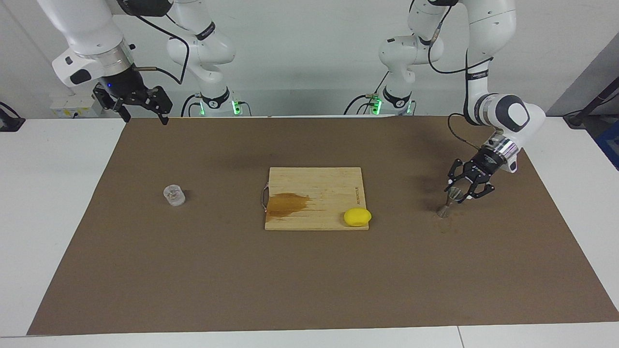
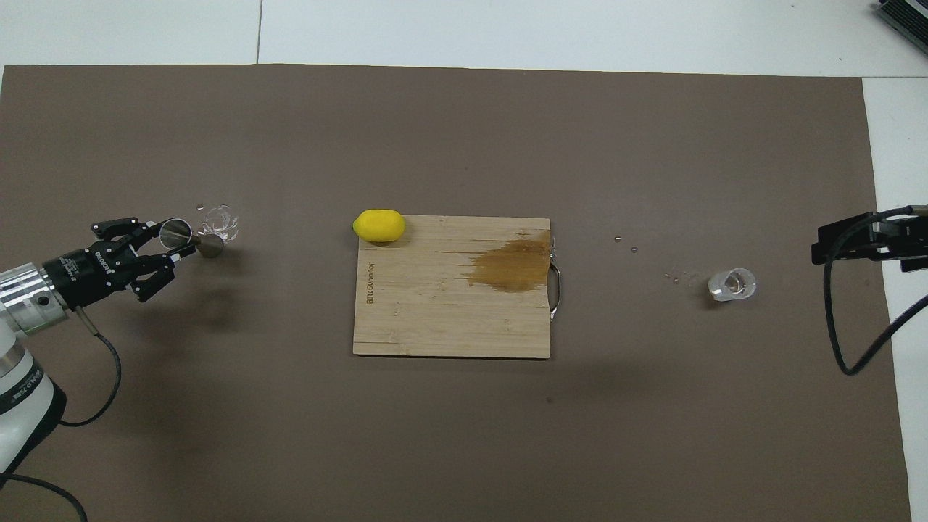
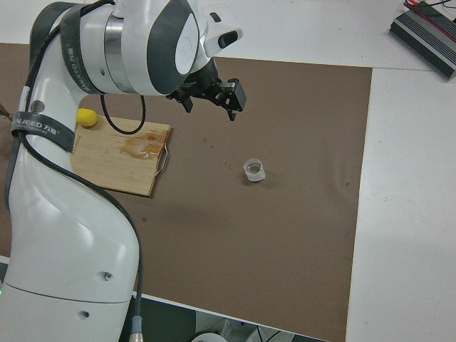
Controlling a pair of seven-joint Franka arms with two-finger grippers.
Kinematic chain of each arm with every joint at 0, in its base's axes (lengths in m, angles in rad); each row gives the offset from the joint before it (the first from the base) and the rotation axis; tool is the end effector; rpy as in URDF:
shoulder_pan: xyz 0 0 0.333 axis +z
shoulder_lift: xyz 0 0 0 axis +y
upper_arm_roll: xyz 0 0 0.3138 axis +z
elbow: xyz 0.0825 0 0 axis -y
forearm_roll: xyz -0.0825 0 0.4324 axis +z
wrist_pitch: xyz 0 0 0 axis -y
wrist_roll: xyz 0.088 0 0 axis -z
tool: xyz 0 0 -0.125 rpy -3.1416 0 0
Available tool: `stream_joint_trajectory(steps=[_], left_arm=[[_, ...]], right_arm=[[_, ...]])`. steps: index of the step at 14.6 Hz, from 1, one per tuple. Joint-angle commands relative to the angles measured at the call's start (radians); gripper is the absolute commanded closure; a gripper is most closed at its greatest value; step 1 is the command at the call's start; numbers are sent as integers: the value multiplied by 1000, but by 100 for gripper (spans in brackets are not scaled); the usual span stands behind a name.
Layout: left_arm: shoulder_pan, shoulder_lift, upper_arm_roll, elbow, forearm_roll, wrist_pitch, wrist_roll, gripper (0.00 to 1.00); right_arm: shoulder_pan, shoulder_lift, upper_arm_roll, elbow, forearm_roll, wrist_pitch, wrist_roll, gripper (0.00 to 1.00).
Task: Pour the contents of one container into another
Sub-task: 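Lift the glass with the left gripper and tilt it over the board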
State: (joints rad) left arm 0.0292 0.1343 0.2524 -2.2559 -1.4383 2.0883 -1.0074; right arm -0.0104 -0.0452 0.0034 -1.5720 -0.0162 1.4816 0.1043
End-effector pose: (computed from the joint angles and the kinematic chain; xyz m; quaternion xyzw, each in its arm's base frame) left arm 0.5628 0.0966 0.2666 0.3568 0.7787 -0.2778 0.4349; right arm 0.5788 -0.0062 0.6228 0.9981 -0.0561 -0.0222 0.0093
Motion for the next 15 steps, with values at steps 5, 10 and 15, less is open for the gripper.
stream_joint_trajectory(steps=[5, 10, 15], left_arm=[[-133, -47, 5, 150, -17, -91, -289, 100], [-322, -75, -30, 188, -79, -42, -316, 100], [-636, -25, -33, 245, -166, 172, -349, 100]], right_arm=[[-23, -33, 4, -13, 9, -3, -25, 0], [-23, -47, 4, -16, 9, 9, -23, 0], [-16, -35, 6, -20, 1, 43, 38, 0]])
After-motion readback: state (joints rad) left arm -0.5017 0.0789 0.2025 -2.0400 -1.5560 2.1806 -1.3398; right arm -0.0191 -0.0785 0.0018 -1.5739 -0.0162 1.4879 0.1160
